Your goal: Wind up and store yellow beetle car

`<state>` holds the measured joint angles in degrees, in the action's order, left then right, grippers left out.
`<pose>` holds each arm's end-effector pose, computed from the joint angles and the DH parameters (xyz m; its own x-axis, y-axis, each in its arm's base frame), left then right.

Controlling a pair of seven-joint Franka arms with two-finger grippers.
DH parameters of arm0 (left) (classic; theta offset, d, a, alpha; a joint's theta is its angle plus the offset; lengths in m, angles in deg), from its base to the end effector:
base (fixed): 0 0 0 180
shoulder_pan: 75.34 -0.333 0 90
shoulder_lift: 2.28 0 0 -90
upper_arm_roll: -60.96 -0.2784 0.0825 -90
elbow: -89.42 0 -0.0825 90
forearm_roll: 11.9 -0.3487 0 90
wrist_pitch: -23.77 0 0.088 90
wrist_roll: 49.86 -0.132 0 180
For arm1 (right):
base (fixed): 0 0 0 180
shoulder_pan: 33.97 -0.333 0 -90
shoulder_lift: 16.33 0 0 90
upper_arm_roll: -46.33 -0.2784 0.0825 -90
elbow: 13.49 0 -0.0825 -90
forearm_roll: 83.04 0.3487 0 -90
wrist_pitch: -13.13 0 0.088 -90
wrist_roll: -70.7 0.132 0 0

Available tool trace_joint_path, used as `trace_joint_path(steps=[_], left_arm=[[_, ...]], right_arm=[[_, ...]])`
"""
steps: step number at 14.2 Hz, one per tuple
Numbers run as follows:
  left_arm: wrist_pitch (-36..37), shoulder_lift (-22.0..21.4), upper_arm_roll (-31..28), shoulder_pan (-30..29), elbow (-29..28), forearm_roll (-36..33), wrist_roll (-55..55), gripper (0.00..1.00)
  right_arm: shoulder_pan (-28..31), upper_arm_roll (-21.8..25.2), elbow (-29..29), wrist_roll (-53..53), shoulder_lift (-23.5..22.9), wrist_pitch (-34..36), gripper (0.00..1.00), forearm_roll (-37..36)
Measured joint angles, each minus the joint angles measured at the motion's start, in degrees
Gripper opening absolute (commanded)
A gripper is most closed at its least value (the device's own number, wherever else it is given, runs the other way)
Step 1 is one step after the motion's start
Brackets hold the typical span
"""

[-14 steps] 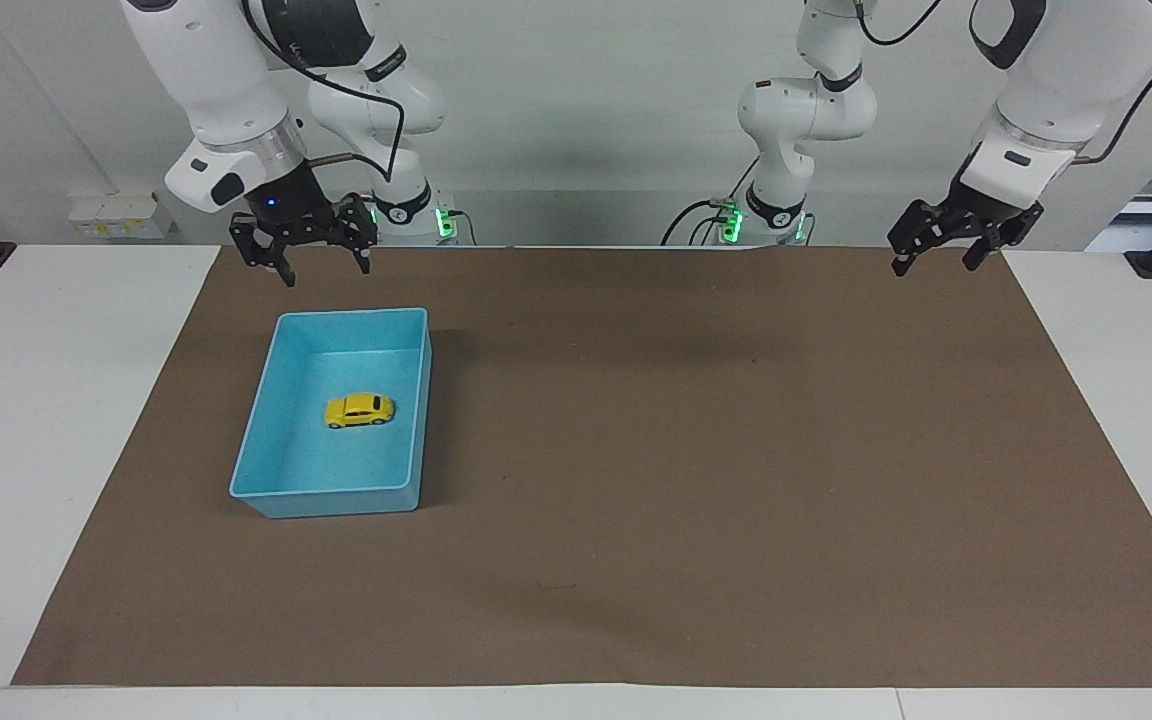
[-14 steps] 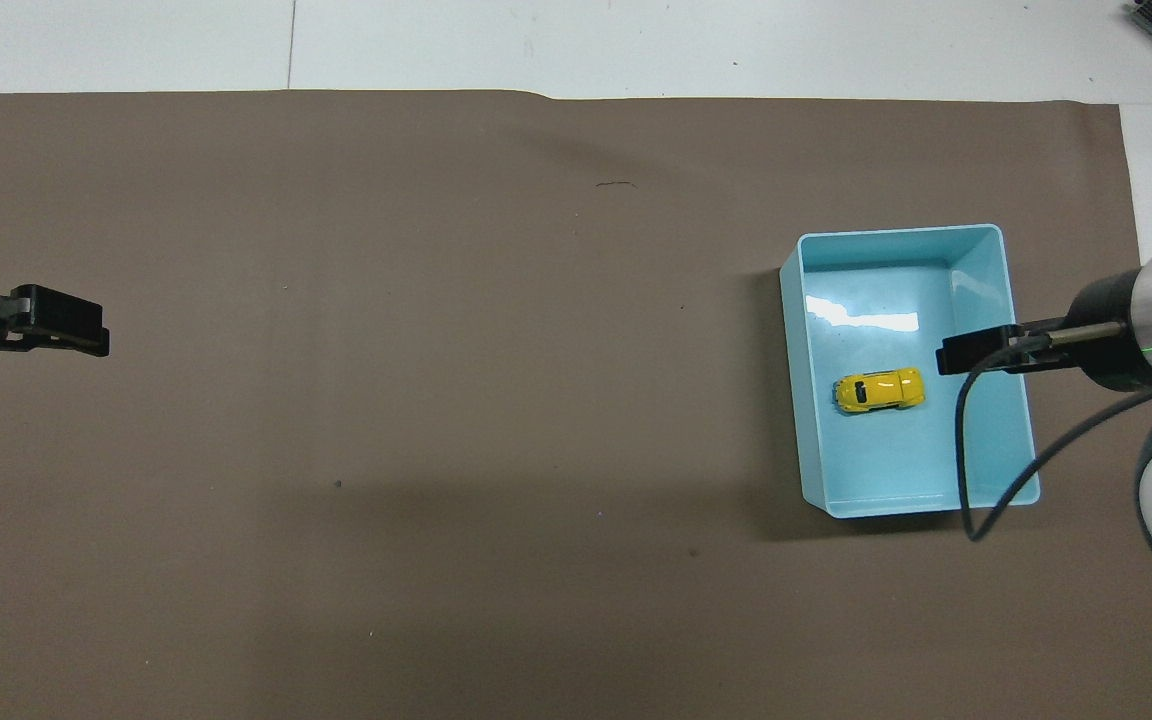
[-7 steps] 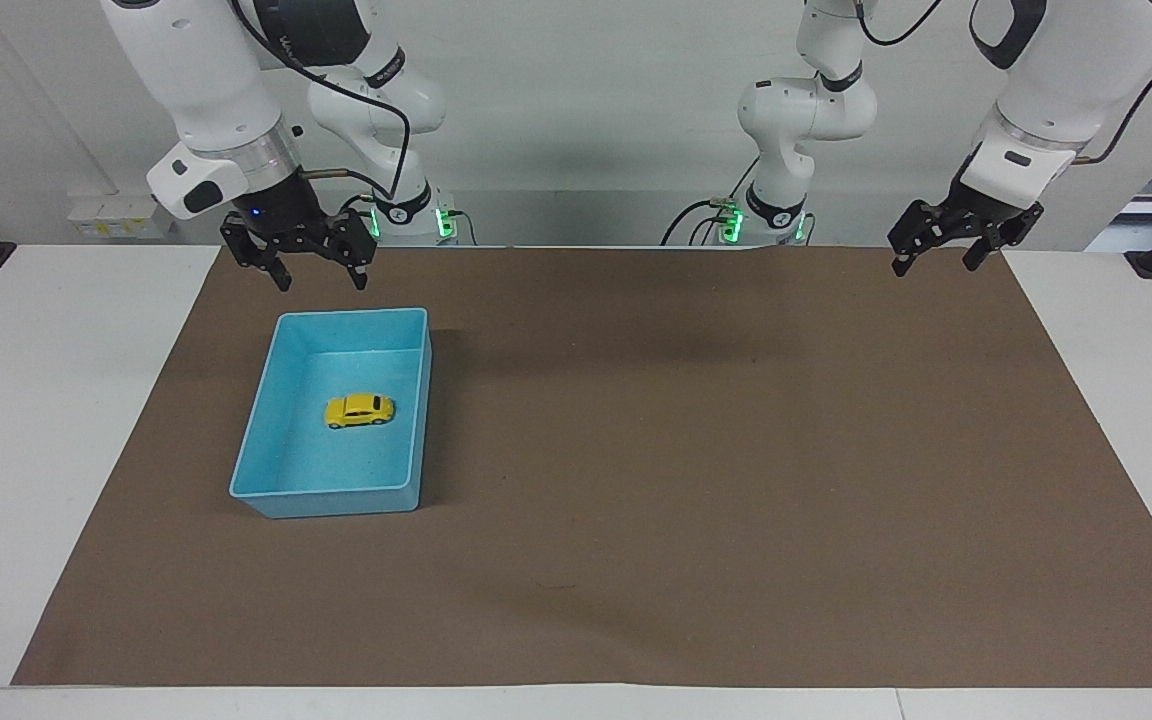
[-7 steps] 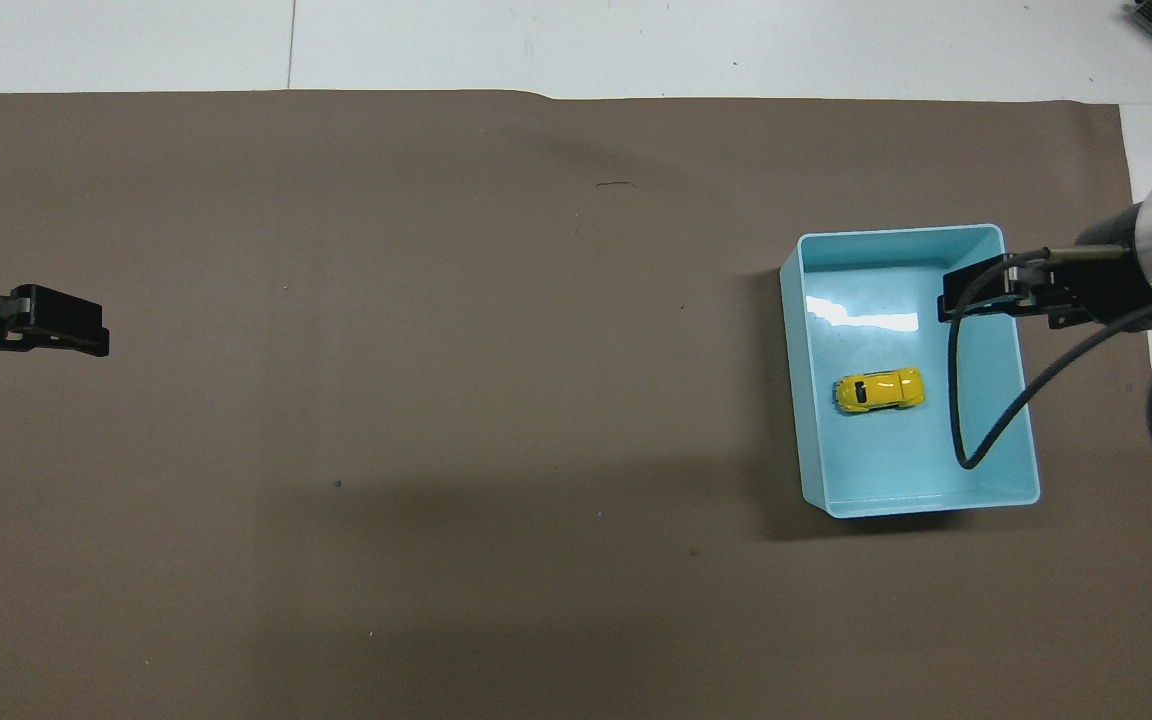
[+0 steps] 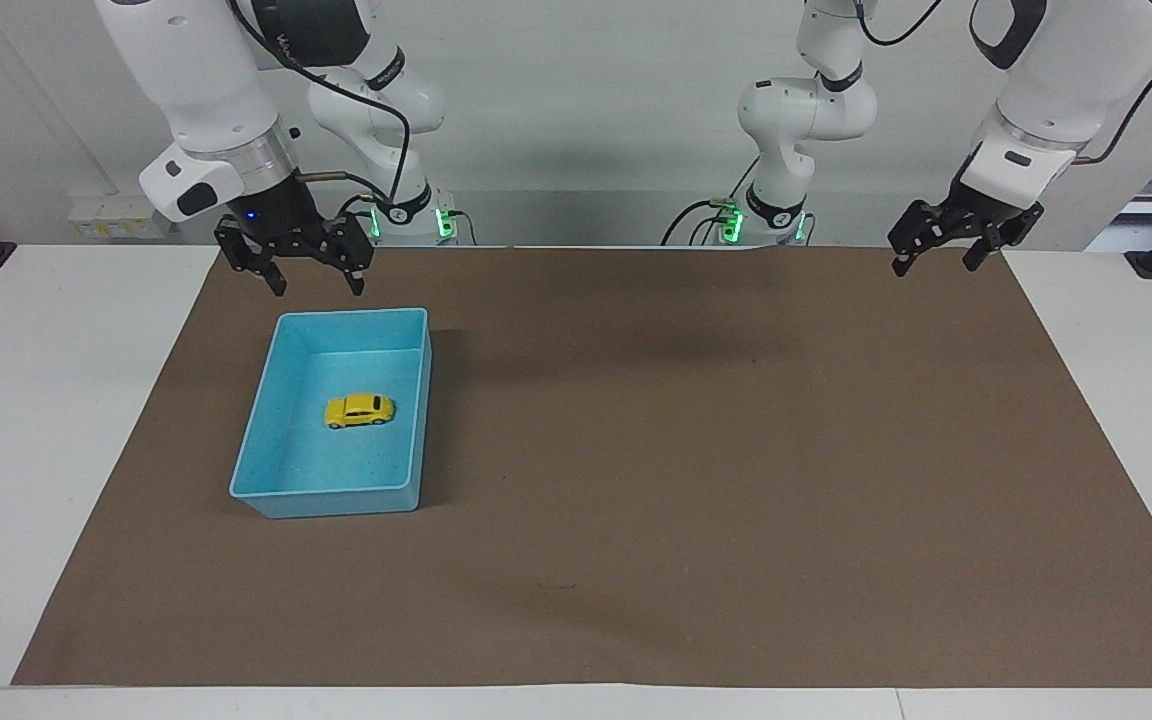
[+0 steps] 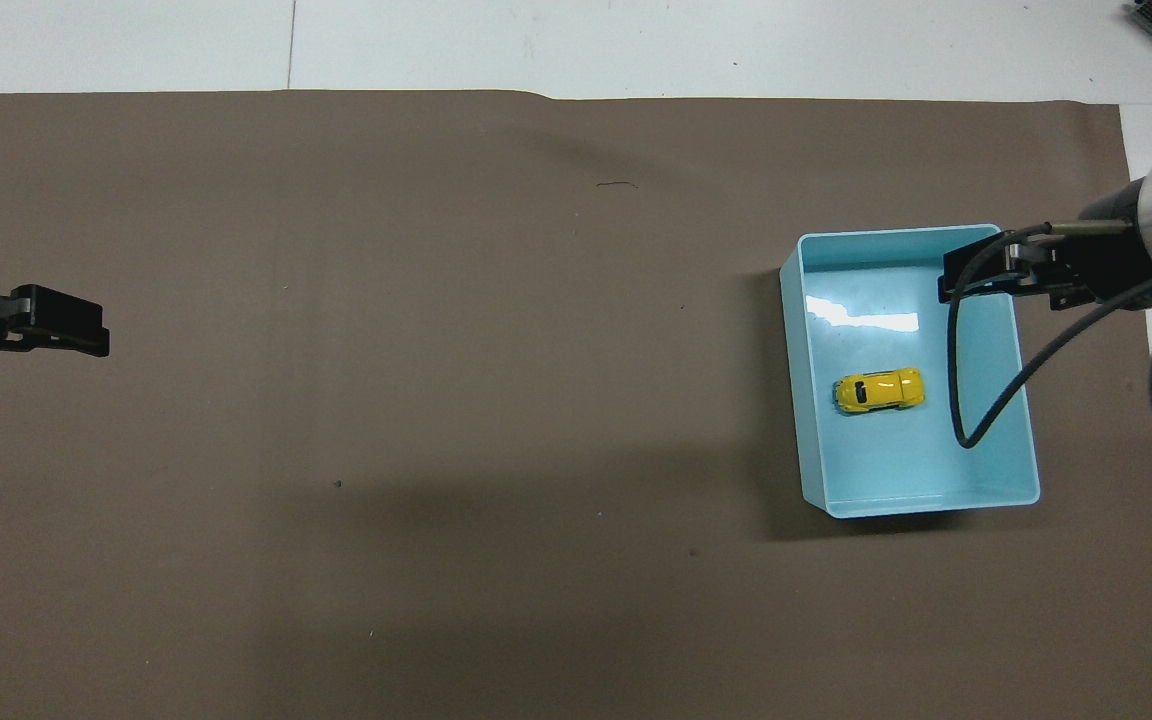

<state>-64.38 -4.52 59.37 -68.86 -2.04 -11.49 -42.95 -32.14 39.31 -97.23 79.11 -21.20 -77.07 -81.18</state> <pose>0.5027 -0.0437 0.5680 0.9992 0.0350 -0.0195 0.0351 -0.9994 0.0059 0.5415 0.0508 0.5653 0.9981 -0.0569 0.0218 -0.0558 -0.9974 -0.0465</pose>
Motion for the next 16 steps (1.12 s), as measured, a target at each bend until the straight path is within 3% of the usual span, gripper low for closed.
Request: trace_joint_path(steps=[16], left_arm=[[0.00,0.00,0.00,0.00,0.00,0.00,0.00,1.00]], right_arm=[[0.19,0.57,0.50,0.00,2.05,1.54,1.00,-1.94]])
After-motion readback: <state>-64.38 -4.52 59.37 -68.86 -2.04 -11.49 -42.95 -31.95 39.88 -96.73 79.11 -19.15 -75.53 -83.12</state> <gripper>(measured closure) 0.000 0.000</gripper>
